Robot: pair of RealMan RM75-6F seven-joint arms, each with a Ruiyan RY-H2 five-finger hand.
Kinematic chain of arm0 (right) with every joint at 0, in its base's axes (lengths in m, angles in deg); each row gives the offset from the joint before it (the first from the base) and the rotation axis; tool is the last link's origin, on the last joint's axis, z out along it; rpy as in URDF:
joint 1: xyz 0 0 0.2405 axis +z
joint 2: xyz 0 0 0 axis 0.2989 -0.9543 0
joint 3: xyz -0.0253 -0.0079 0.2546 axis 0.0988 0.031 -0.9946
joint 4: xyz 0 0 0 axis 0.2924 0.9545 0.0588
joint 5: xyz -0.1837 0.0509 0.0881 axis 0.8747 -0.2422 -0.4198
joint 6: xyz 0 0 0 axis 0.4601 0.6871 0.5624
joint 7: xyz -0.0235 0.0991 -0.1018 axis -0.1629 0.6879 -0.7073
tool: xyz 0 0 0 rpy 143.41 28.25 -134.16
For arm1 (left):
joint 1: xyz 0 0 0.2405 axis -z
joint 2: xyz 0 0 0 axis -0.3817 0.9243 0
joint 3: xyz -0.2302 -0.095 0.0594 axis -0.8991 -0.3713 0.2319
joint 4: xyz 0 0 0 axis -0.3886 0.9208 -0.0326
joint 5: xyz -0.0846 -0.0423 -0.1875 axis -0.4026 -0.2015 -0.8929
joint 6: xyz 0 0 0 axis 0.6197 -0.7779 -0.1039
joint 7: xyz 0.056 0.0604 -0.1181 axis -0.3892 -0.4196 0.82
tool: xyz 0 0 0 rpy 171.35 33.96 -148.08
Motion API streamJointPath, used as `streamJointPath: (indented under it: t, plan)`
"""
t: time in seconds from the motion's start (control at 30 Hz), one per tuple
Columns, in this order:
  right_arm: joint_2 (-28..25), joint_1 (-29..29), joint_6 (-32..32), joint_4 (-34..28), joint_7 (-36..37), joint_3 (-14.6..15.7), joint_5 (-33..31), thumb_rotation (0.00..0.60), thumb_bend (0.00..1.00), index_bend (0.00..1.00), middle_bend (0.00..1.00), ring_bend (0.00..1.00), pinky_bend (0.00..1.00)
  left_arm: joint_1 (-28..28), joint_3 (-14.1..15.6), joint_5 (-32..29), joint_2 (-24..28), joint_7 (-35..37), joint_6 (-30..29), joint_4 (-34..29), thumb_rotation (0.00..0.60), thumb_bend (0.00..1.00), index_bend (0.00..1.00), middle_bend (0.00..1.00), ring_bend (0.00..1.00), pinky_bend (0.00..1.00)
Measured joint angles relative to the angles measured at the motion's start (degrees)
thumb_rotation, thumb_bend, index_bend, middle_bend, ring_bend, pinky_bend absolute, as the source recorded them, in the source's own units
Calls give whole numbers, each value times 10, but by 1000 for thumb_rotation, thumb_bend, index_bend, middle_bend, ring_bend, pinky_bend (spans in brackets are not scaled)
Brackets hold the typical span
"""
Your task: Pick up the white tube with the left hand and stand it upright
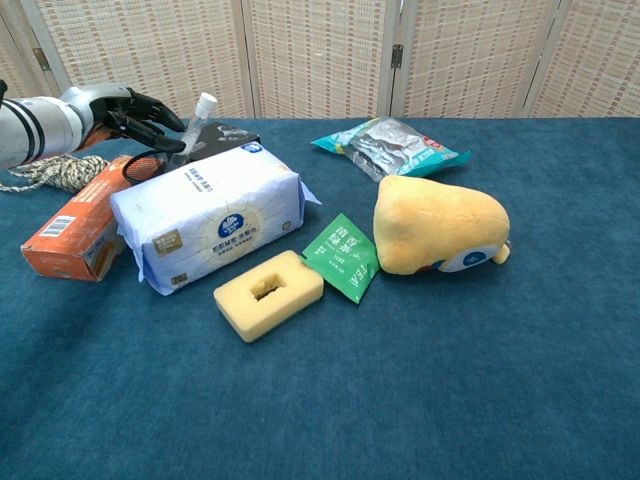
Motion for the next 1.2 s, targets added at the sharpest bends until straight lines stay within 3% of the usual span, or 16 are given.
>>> streamJointPath:
  t: [1.0, 1.2]
  plan:
    - [7, -2, -3, 14, 13, 0, -9, 600, 176, 53, 192, 139, 270, 11, -4, -42, -4, -47, 1, -4, 600, 290, 533, 272, 191, 147]
    - [8, -3, -4, 15, 15, 0, -11, 600, 176, 53, 193, 139, 270, 13, -5, -44, -2, -52, 4, -5, 600, 341, 541, 272, 192, 147]
